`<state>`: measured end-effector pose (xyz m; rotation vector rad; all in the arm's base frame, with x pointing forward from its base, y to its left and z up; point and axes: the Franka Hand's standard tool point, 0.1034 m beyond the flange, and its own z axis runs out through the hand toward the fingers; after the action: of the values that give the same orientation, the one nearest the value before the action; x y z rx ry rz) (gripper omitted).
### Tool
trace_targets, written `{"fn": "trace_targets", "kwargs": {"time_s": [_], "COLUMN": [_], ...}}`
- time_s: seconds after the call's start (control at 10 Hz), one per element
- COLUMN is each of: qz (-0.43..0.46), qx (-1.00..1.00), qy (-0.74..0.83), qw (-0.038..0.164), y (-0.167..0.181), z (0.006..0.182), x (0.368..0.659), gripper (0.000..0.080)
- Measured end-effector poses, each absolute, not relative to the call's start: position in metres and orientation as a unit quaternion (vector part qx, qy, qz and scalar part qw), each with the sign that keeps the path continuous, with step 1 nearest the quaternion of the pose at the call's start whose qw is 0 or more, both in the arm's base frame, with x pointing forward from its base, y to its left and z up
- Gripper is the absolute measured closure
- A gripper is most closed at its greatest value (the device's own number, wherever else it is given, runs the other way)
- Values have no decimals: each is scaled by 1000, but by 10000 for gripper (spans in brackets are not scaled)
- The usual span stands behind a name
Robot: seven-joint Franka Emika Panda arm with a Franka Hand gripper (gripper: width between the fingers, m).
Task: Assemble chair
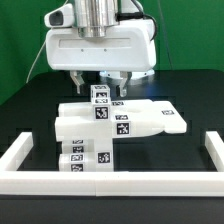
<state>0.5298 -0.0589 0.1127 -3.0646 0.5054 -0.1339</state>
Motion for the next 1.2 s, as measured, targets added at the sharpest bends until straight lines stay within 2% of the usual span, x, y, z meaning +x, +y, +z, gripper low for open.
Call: {"fn": "trace_targets", "kwargs": {"time_s": [0.1, 0.2, 0.3, 0.5, 0.6, 0.9, 1.2], "qz": [-43, -40, -40, -40, -40, -40, -42], "qx": [-999, -996, -998, -998, -999, -992, -942], "qy": [8, -75, -49, -40, 2, 122, 333], "qw": [-1, -5, -4, -4, -2, 3, 11], "y": [-61, -61, -62, -62, -62, -62, -62], "z": [114, 115, 115, 115, 115, 114, 114], "x": [537, 540, 539, 539, 539, 539, 540], "gripper": [150, 150, 150, 411, 517, 517, 517]}}
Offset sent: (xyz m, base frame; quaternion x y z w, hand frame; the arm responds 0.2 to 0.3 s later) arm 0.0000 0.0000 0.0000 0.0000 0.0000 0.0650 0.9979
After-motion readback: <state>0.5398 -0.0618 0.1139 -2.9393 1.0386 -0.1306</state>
